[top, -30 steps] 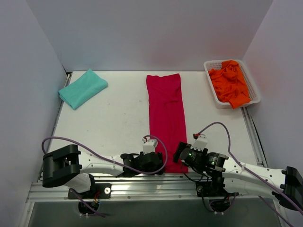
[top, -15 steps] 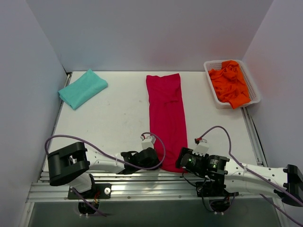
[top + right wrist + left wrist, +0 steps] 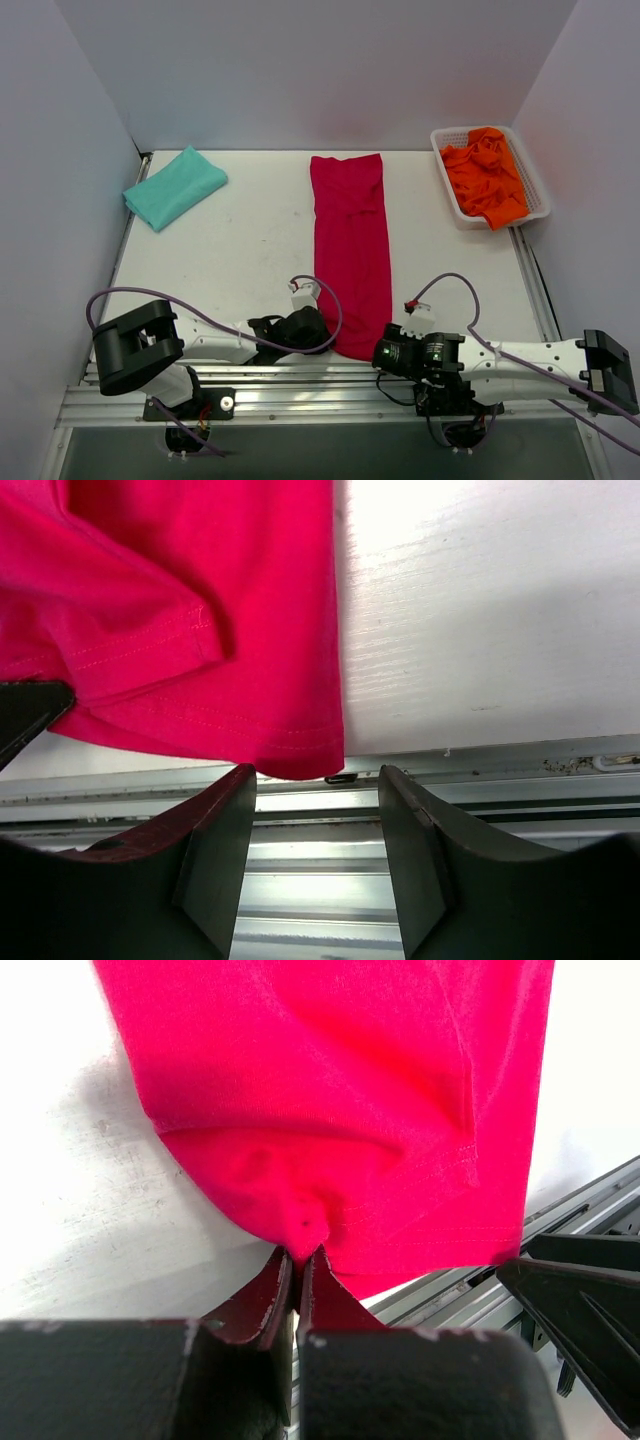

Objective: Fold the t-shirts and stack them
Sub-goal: Grab the bottom of the folded rectangular tshirt with both arms

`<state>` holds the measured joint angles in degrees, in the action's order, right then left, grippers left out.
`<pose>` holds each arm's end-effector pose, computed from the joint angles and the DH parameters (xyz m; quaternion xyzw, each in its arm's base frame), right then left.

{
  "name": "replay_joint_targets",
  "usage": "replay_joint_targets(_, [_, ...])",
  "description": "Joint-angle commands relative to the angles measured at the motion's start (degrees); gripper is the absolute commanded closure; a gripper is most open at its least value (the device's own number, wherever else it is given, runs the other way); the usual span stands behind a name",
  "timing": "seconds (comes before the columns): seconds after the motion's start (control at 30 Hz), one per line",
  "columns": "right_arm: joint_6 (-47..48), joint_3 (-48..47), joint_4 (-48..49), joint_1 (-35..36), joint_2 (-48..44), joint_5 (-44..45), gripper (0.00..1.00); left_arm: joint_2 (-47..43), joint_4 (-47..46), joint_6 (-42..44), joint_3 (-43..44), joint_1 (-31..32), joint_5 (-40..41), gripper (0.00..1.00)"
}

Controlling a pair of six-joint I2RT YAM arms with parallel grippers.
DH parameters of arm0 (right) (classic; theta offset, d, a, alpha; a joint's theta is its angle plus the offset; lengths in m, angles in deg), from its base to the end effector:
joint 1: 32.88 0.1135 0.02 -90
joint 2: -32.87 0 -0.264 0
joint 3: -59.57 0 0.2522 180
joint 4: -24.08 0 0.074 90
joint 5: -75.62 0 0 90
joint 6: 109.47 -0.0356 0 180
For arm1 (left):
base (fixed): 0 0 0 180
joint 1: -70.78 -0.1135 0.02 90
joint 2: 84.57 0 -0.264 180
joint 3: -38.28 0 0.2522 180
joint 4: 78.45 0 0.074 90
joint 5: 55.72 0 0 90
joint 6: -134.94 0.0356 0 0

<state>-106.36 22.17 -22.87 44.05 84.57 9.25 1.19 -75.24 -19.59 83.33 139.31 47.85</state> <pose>0.0483 0.1449 0.1649 0.1330 0.9402 0.2127 0.2306 0.1066 -0.2481 0.1369 -0.0143 0.9148 -0.3132 0.2545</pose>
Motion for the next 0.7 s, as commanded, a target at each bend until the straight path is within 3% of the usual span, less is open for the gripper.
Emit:
replay_joint_targets(0.0, [-3.0,-1.9,-1.0,0.6,2.0,4.1,0.52,1.1,1.7,2.0,-1.5,-0.7,0.4,0.98])
replay_joint_targets(0.27, [-3.1,-2.7,-0.3,0.2,4.2,7.6,0.53,-0.8,2.5,2.2,-1.8,-0.9,0.5,0.98])
replay_joint_targets(0.33, [-2.9,-2.7,0.1,0.0,4.2,7.9,0.61,-1.4,2.7,2.0,-2.1,-0.9,0.6,0.98])
replay_joint_targets(0.37, [-2.8,-2.6,0.1,-0.1,4.3,7.9,0.75,-1.7,2.9,1.9,-2.4,-0.9,0.7,0.98])
replay_joint_targets(0.47, [-2.5,-2.7,0.1,-0.1,4.4,7.9,0.89,-2.8,3.0,1.6,-3.1,-0.9,0.9,0.98])
replay_joint_targets(0.67, [-1.3,-3.1,1.3,-0.3,5.7,7.5,0.9,-4.5,3.2,1.5,-3.8,-0.9,1.4,0.98])
